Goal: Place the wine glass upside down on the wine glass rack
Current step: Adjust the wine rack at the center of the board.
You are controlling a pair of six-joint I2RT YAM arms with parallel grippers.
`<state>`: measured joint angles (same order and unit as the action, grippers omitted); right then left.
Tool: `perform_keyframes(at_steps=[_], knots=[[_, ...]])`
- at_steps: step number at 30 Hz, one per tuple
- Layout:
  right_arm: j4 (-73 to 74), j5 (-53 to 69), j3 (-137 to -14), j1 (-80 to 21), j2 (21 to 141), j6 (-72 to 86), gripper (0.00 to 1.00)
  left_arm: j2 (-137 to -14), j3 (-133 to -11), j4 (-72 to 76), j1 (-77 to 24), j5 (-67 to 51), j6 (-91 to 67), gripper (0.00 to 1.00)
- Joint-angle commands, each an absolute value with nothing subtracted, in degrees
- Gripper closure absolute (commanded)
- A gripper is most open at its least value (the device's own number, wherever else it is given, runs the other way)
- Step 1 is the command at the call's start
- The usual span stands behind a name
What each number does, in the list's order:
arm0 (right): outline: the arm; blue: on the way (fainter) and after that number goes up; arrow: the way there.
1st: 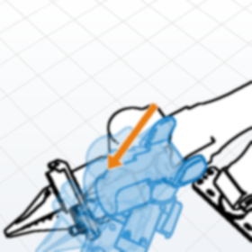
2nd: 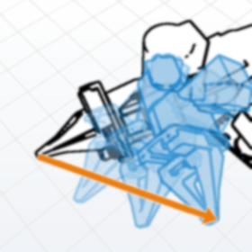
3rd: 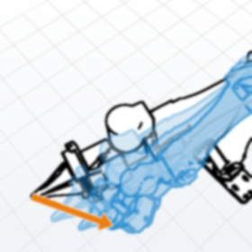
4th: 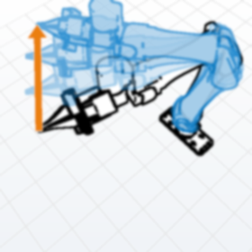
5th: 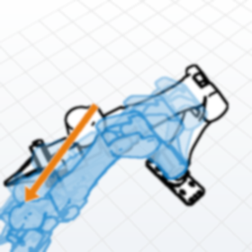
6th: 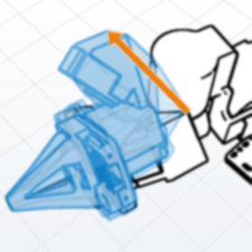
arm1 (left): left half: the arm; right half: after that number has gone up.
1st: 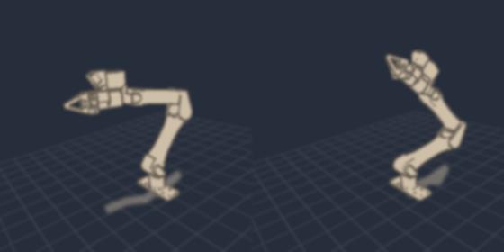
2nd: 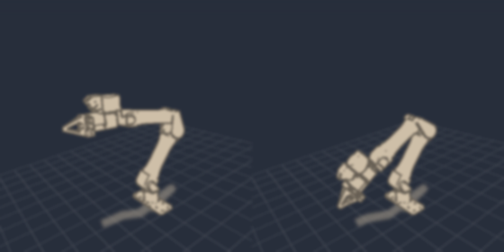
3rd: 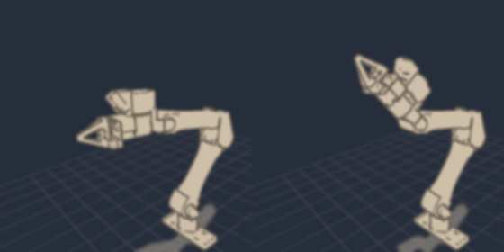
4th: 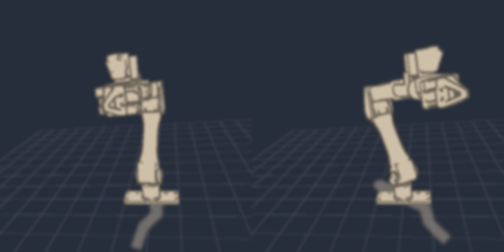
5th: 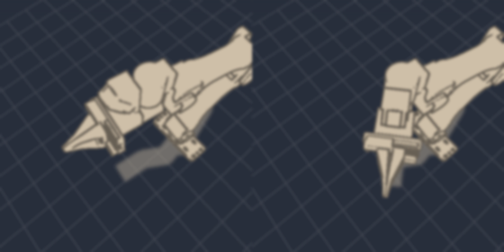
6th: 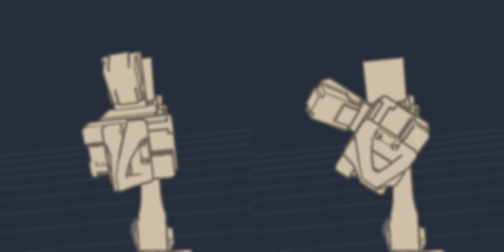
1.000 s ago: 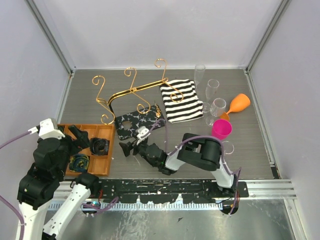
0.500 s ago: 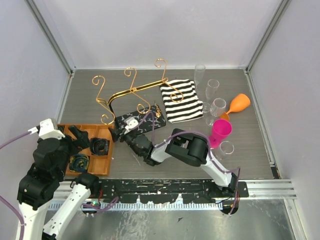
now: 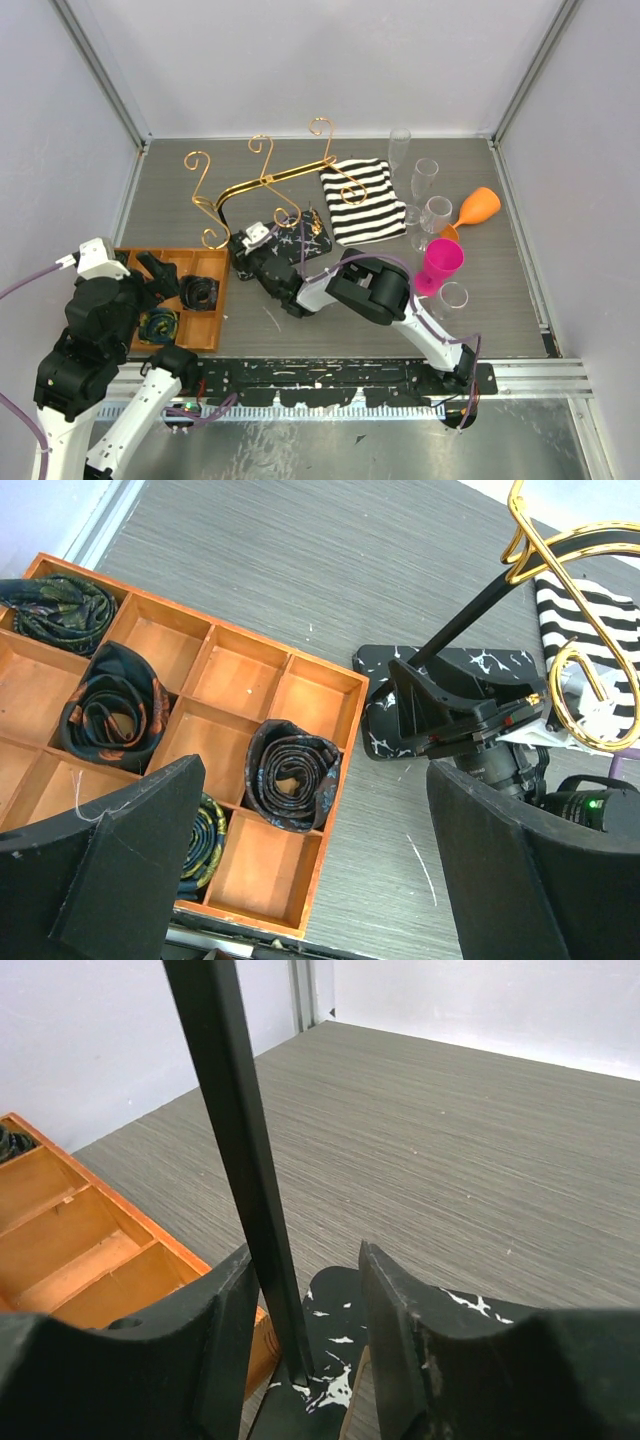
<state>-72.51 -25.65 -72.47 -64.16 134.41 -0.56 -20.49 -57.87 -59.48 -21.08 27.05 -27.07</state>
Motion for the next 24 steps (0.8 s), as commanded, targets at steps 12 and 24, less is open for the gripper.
perform_keyframes(at_steps=[12,24], knots=[[-63.0,-8.3,-75.2,-58.1,132.8,-3.1,0.70,-20.2,-57.3,-58.4,-20.8,26.5,-26.5,0.01],[-59.1,-8.8,-75.5,-55.5,131.2,-3.0,0.91,-20.4,-57.3,-58.3,-20.8,26.1,-26.3,0.01]])
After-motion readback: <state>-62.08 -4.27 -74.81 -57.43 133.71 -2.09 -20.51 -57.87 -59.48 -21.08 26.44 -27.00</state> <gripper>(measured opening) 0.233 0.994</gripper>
